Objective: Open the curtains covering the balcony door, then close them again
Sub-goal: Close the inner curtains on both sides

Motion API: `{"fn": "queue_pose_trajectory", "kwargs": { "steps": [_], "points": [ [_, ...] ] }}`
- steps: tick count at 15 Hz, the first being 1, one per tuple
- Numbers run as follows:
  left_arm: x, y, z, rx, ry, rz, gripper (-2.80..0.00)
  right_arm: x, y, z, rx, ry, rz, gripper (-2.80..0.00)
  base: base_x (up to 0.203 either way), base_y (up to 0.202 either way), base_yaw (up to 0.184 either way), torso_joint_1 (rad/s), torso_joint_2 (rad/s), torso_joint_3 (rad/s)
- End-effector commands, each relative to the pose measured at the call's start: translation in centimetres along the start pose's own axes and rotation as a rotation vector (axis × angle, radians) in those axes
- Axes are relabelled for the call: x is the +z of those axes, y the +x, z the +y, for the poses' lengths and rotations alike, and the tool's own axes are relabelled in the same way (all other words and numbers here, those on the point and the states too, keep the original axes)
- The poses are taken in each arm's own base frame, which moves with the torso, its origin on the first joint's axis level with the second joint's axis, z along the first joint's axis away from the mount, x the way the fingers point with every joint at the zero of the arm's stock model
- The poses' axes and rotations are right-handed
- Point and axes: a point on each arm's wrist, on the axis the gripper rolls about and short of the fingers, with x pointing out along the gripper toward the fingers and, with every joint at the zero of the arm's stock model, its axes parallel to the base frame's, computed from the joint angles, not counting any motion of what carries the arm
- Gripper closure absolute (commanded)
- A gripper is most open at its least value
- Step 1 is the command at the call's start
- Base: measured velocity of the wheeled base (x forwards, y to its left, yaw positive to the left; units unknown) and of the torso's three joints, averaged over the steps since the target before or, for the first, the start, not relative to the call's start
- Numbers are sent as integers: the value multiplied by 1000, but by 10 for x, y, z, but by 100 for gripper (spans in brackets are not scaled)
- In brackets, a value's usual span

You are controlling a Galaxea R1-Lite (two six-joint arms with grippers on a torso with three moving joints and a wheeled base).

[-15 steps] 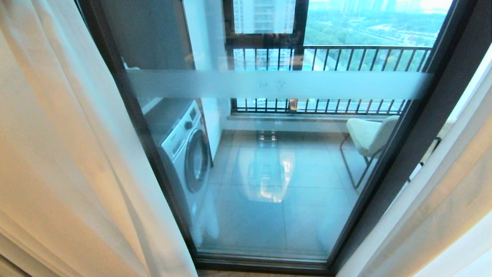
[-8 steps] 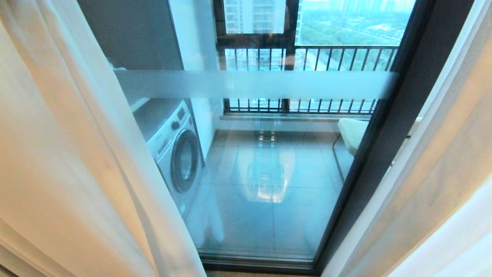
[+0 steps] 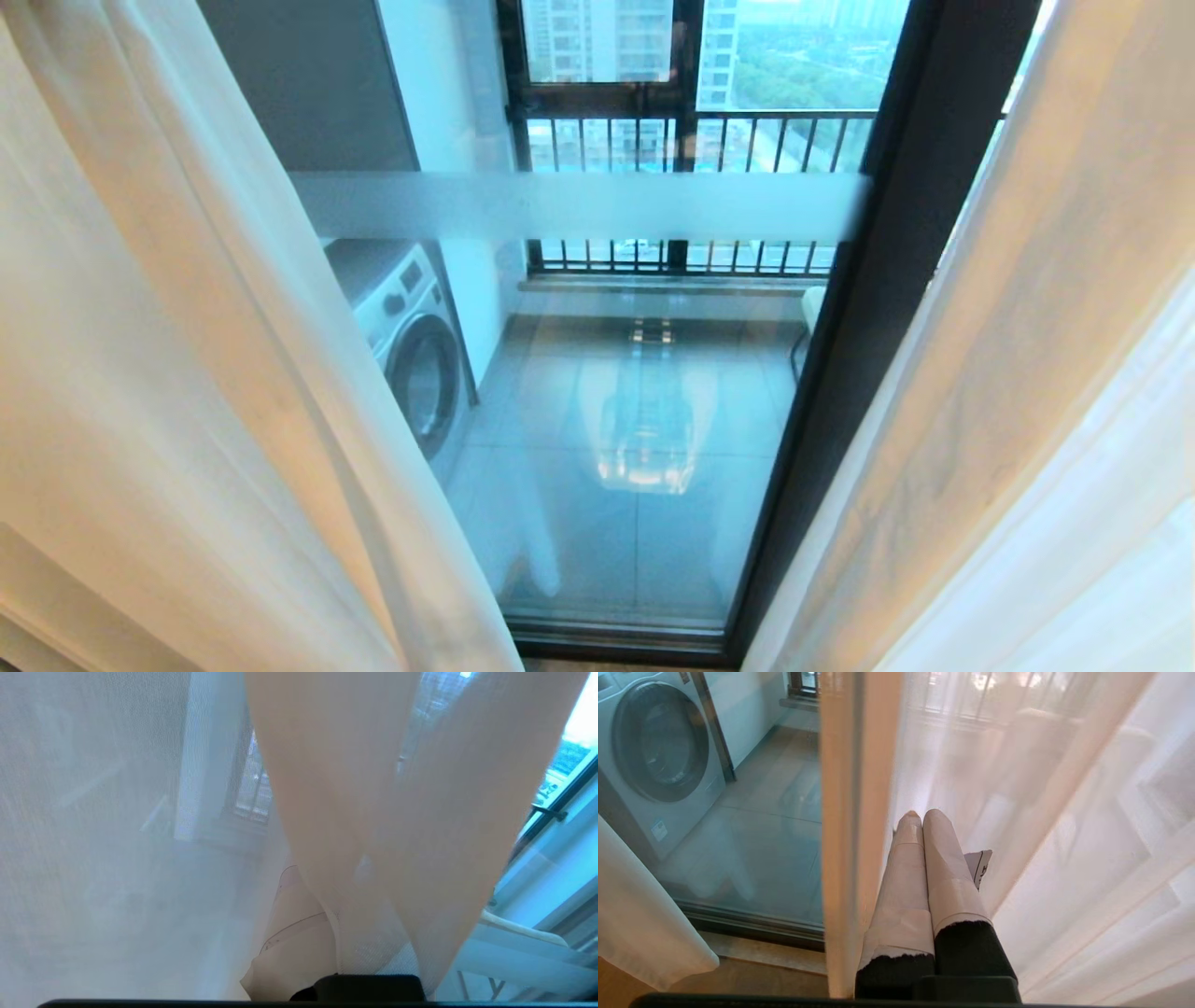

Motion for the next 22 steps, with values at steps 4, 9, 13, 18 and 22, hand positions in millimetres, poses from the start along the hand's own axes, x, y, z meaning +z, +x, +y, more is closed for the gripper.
{"fn": "queue_pose_trajectory", "kwargs": {
  "steps": [4,9,13,18,22],
  "points": [
    [0,-1,0,2,-2,1,0,0,0,0,0,-1,-1,0,0,-185,2,4,2,2],
    [0,-3,0,2,-1,1,0,0,0,0,0,-1,-1,0,0,-185,2,3,3,0],
    [-1,-3,0,3,-2,2,0,0,0,0,0,-1,-1,0,0,-185,0,4,1,3],
    [-2,-5,1,4,-2,7,0,0,0,0,0,-1,-1,0,0,-182,2,1,2,3],
    [-3,-4,1,6,-1,9,0,0,0,0,0,-1,-1,0,0,-185,-1,2,4,1]
  ]
}}
